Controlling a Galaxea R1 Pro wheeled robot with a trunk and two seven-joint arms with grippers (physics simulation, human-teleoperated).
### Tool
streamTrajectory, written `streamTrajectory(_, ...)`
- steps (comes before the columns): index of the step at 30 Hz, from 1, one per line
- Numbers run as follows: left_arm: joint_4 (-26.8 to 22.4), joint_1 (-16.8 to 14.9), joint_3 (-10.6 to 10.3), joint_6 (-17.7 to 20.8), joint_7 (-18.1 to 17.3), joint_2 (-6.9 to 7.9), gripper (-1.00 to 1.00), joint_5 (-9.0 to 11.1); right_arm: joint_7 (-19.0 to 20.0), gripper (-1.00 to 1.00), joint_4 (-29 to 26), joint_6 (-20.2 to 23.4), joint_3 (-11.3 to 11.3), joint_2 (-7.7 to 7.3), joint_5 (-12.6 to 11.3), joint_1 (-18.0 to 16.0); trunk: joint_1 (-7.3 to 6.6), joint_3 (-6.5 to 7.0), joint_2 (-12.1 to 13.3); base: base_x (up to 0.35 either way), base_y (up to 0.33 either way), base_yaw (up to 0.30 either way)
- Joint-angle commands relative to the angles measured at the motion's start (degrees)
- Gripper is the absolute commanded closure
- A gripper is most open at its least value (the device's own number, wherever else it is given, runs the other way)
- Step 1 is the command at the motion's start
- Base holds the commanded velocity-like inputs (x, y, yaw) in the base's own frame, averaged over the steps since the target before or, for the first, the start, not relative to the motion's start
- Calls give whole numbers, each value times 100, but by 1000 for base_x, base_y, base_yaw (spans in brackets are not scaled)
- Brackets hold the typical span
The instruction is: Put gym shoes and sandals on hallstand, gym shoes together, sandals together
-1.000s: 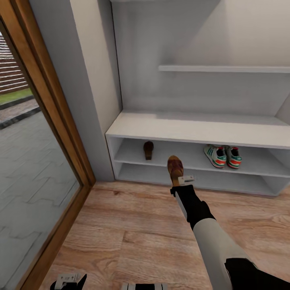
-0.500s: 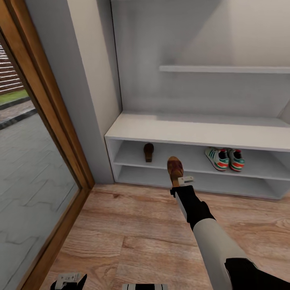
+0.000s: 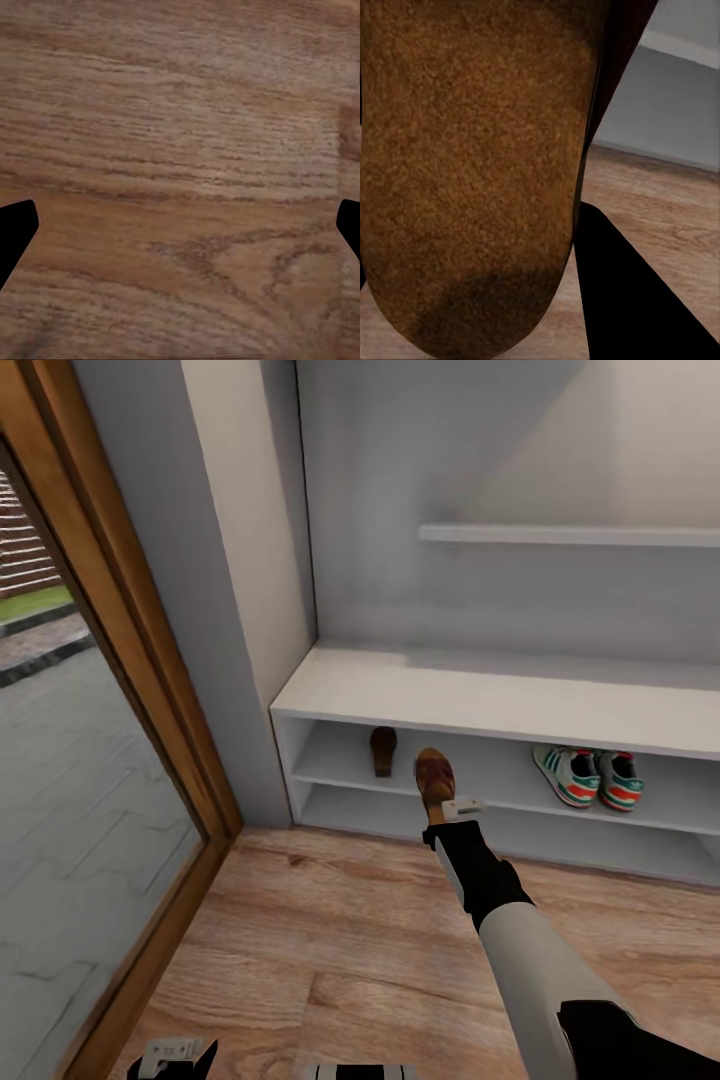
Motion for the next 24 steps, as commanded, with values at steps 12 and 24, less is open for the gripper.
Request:
streamTrajectory(12, 5, -6, 49, -36, -33, -5, -100, -57, -7, 100, -8, 28, -20, 6, 29, 5, -1, -4, -2, 103, 0, 36)
streamTrajectory(24, 5, -7, 49, -43, -33, -5, -100, -57, -7, 100, -8, 28, -20, 6, 29, 6, -1, -4, -2, 200, 0, 0)
